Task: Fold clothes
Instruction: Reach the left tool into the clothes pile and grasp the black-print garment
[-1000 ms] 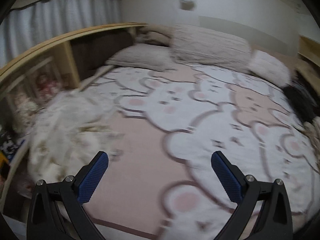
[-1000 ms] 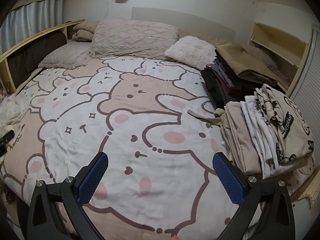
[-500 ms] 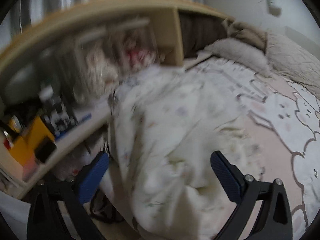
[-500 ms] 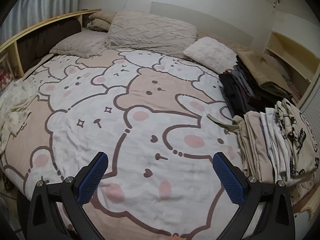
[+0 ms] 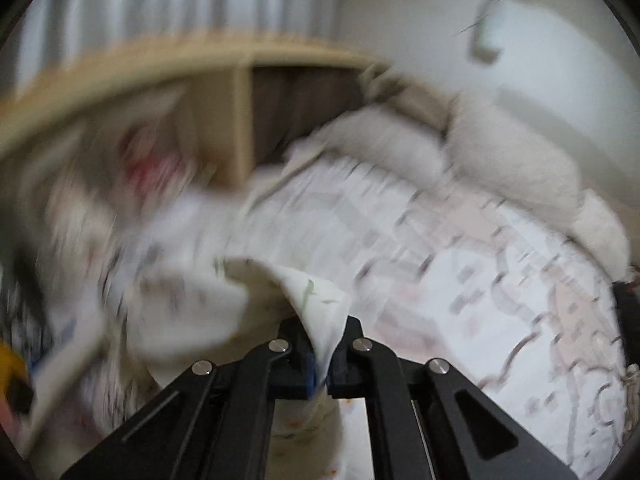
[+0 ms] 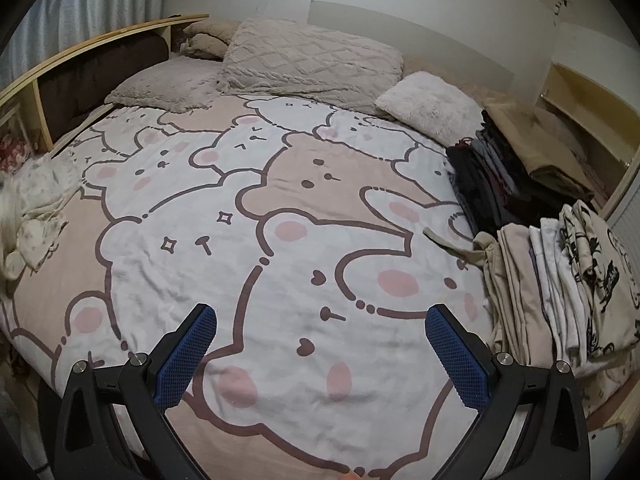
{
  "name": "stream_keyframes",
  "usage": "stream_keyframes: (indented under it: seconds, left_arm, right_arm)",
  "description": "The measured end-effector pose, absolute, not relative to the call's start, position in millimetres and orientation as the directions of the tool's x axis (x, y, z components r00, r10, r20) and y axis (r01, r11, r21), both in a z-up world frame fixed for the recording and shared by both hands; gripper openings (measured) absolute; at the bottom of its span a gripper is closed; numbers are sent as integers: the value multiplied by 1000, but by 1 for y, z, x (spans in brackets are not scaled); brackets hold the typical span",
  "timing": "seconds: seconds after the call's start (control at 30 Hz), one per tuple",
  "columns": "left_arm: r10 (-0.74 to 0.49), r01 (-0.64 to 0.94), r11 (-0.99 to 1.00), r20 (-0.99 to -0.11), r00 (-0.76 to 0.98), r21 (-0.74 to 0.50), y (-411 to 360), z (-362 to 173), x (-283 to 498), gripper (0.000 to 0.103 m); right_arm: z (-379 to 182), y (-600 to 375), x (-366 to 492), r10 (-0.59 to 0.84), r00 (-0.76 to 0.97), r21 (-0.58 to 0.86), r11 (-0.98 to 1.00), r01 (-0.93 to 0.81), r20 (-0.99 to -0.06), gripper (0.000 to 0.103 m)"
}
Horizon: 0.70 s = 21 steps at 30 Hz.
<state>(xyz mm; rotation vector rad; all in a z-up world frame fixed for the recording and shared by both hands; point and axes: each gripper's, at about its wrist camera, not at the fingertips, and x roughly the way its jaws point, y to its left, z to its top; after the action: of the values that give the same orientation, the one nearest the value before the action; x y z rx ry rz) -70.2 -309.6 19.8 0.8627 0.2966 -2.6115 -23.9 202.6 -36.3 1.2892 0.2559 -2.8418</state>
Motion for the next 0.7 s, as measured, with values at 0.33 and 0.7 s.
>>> stream_keyframes:
  seconds: [0.33, 0.7]
  left_arm:
    - [-352, 382, -923, -315, -882, -39, -317, 237, -166, 3]
    - [-444, 467, -873, -627, -640, 142, -379, 72, -199, 4]
  right_arm:
    - [-26, 218, -29, 100, -660, -141, -990, 10, -745, 103]
    - [-30, 209, -44, 78, -642, -131, -991, 35, -763, 103]
